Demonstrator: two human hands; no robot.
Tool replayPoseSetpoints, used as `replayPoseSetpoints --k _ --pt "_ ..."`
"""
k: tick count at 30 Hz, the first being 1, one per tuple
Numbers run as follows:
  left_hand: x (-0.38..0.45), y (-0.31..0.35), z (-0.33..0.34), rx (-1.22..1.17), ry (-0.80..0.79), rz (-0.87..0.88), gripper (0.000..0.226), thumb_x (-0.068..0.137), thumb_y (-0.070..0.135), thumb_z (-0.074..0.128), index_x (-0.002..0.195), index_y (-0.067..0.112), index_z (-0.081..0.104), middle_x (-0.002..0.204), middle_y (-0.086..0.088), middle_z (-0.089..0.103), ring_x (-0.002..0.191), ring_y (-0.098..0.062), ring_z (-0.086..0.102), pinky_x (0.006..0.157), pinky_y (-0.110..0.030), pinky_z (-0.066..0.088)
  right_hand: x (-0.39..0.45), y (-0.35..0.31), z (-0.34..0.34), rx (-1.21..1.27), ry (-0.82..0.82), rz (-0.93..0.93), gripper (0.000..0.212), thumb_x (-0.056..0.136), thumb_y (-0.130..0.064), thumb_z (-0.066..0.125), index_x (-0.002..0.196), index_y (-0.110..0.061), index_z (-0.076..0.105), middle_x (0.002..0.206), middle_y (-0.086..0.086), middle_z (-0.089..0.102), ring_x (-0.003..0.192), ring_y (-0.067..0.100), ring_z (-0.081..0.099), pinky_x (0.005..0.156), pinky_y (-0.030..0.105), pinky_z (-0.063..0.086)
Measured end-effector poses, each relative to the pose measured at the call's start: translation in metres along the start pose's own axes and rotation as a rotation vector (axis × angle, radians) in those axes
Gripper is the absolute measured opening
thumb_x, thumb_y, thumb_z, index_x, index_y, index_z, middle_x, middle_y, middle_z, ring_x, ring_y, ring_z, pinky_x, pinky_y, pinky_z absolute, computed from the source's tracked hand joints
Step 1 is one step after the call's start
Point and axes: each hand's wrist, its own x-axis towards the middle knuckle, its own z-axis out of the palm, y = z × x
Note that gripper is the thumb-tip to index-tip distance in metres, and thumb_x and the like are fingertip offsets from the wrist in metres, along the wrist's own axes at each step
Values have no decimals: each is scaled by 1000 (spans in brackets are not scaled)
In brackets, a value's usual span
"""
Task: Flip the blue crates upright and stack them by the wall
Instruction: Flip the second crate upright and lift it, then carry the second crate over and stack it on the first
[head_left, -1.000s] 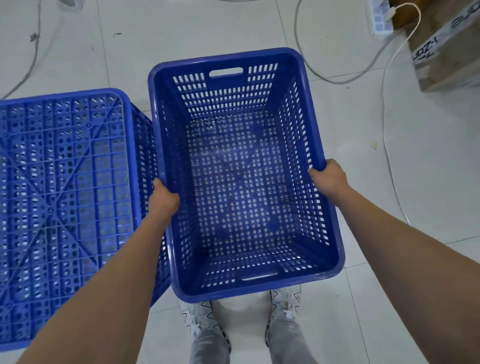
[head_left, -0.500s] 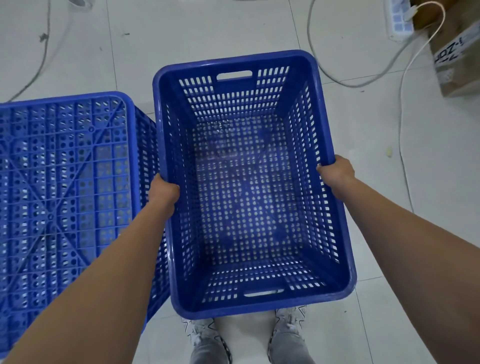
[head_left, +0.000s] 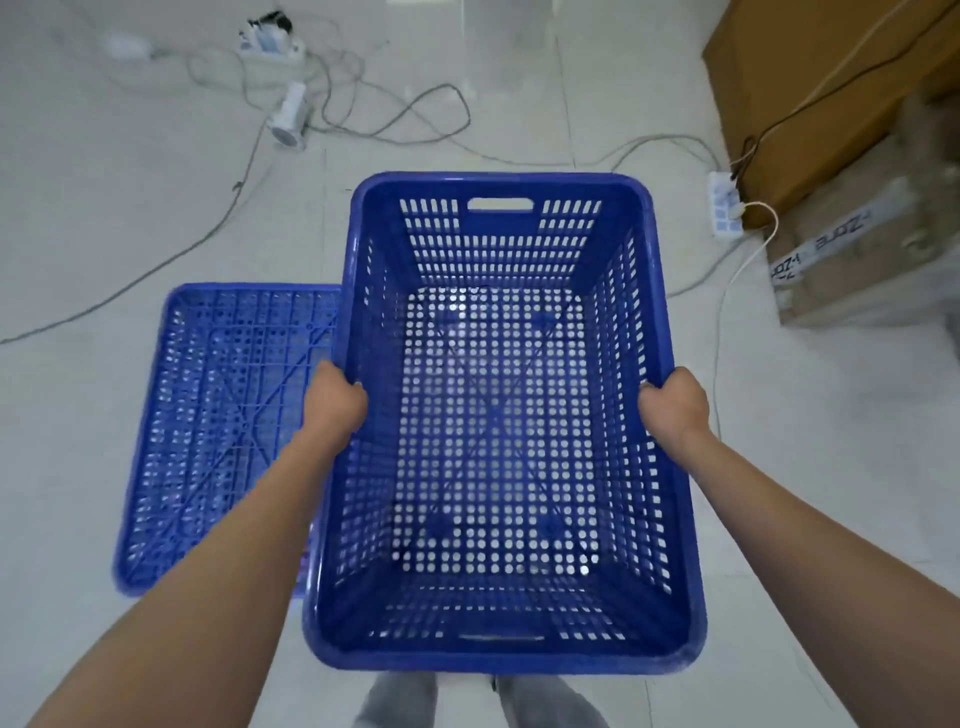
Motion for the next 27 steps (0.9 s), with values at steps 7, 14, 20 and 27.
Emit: replayPoseSetpoints --k 7,14,20,27 --pt "-159 18 -163 -45 267 98 23 98 25 53 109 5 50 100 -15 61 88 -37 61 75 -47 52 -136 -95 -103 28 23 -194 22 85 -17 49 95 1 56 94 17 66 83 36 63 75 45 55" --pt "-287 -53 -297 -219 554 50 22 99 26 51 102 4 52 97 -11 62 87 -33 61 72 -42 50 -278 -197 -123 24 -67 -477 17 88 -16 49 94 -1 54 86 10 61 77 30 60 63 34 49" --pt "-367 -150 -386 -328 789 -24 22 99 24 51 105 3 54 104 -16 65 89 -34 61 76 -44 50 -408 -273 -95 15 -107 -730 17 88 -17 51 96 -2 55 90 9 62 77 28 59 61 32 46" --pt "-439 -277 -477 -482 954 -112 21 99 23 50 108 6 56 104 -10 65 91 -31 61 77 -41 49 -562 -332 -20 -10 -178 -946 14 88 -16 52 93 -3 52 90 11 59 78 30 53 66 33 39"
